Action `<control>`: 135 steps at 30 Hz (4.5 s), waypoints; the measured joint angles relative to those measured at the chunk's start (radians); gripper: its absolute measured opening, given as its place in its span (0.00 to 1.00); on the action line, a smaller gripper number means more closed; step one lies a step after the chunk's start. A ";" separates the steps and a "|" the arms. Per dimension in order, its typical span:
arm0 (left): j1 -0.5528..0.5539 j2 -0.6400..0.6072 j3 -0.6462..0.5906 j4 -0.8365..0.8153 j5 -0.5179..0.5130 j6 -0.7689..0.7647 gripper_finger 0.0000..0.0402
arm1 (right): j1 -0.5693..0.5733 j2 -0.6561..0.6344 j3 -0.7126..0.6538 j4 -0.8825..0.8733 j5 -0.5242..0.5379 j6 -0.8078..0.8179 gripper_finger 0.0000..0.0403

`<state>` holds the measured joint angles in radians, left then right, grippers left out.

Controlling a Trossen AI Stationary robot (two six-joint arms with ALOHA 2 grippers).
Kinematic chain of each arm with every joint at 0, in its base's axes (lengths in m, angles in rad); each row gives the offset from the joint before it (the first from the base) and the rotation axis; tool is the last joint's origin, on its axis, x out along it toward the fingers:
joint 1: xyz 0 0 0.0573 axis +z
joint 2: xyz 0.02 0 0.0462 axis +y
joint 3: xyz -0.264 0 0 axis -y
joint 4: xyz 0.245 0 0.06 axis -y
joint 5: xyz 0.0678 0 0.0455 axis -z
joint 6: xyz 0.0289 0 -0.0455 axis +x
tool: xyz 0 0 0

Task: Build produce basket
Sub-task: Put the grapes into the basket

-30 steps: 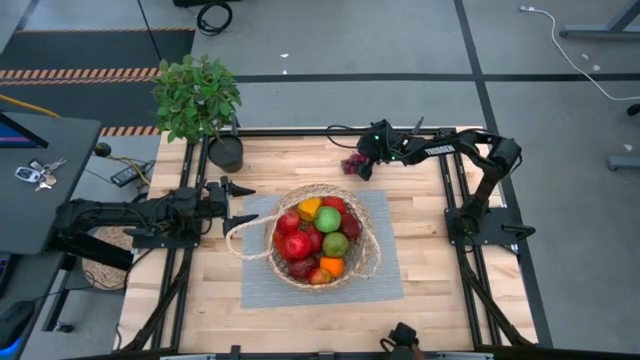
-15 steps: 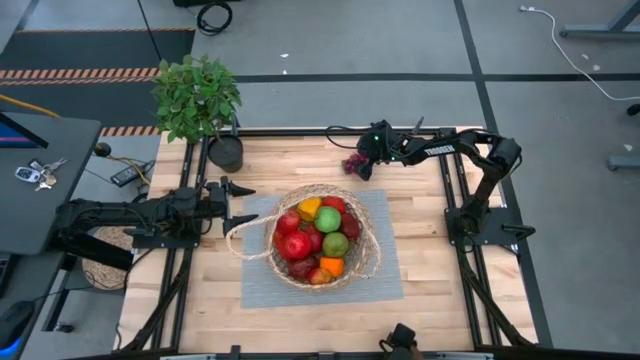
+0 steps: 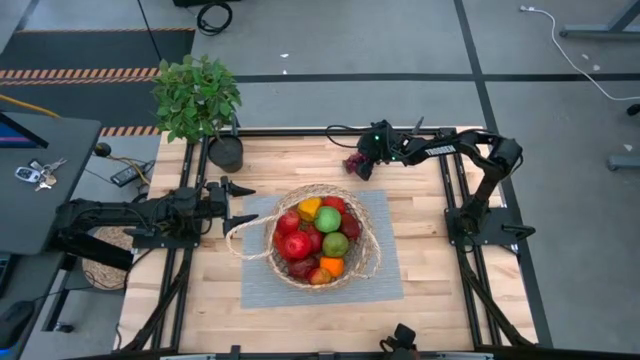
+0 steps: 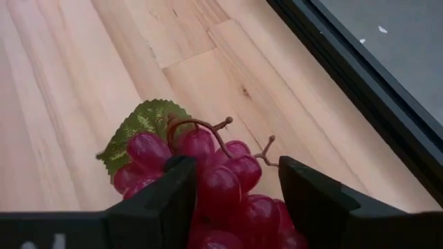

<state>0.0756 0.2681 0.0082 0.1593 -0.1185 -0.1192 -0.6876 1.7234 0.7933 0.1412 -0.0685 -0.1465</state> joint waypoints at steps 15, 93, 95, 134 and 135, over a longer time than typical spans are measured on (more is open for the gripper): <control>0.000 0.000 0.000 0.000 0.000 0.000 0.95 | 0.012 -0.255 -0.002 -0.021 -0.014 0.041 0.52; 0.000 0.000 0.000 0.000 0.000 0.000 0.95 | 0.011 -0.378 0.159 -0.199 -0.407 -0.007 0.50; 0.000 0.000 0.000 0.000 0.000 0.001 0.95 | 0.042 -0.440 0.159 -0.119 -0.424 0.053 0.50; 0.000 0.000 0.000 0.000 0.000 0.001 0.95 | 0.838 -0.064 0.855 -0.674 0.412 -0.244 0.50; 0.000 0.000 0.000 0.000 0.000 0.000 0.95 | 0.853 -0.045 0.870 -0.672 0.412 -0.276 0.50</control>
<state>0.0753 0.2680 0.0082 0.1593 -0.1186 -0.1188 0.1652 1.6782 1.6628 -0.5312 0.3435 -0.4229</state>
